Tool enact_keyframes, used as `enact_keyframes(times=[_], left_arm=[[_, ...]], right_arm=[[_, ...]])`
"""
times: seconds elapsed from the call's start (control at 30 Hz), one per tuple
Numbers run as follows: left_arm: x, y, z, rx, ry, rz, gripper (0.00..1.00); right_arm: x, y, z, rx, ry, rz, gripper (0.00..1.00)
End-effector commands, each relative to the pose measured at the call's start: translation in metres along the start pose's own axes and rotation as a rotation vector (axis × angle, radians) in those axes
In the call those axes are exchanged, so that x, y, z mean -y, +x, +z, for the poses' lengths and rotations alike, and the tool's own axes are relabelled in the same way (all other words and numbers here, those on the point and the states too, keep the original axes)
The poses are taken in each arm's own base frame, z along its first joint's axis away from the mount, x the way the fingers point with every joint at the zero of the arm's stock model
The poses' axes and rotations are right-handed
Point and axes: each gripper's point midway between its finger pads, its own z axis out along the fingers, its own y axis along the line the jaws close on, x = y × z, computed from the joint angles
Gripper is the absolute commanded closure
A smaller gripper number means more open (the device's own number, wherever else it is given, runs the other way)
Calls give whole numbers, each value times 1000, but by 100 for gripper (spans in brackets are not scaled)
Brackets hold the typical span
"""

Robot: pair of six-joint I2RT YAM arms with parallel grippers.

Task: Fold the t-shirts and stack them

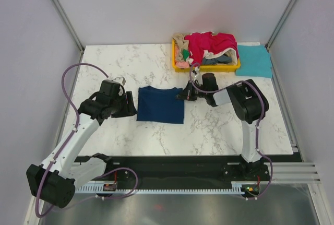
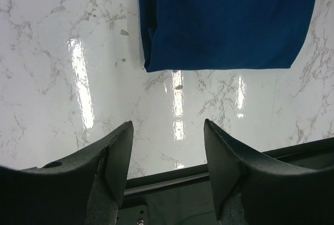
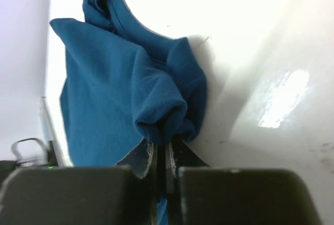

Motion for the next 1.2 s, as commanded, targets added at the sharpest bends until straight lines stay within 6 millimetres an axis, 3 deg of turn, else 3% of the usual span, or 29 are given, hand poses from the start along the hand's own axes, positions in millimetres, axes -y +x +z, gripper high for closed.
enact_keyframes(times=[0.0,0.07,0.1,0.17,0.2,0.27,0.3,0.33,0.4,0.43,0.67,0.9,1.1,1.17], left_arm=[[3,-8,-1,39,16,47,37],[3,-10,-4,52,20,47,37],[3,-10,-5,55,21,46,37],[5,-12,-15,88,33,35,37],[6,-14,-19,105,37,37,37],[4,-16,-24,135,35,30,37],[4,-17,-24,142,38,30,37],[4,-17,-24,143,38,33,38],[4,-16,-22,135,36,33,39],[5,-15,-21,126,41,34,39],[8,-14,-26,126,54,34,39],[7,-12,-21,122,43,27,39],[6,-12,-21,127,41,25,40],[6,-13,-21,130,40,25,40]], right_arm=[[3,35,4,-60,-87,68,100],[-8,23,-2,-53,-95,-4,100],[5,33,-8,-107,0,26,100],[3,6,-25,-90,106,-145,100],[19,11,-42,-133,234,-144,100],[8,-16,-68,-95,311,-226,100],[13,-15,-83,-123,364,-253,100],[15,-36,-104,-65,453,-288,100],[22,-51,-130,-36,583,-331,100],[25,-67,-150,18,675,-349,100],[17,-147,-241,190,1001,-491,100],[22,-198,-322,355,1118,-535,100],[17,-236,-369,486,1138,-579,100],[3,-251,-377,528,1118,-596,100]])
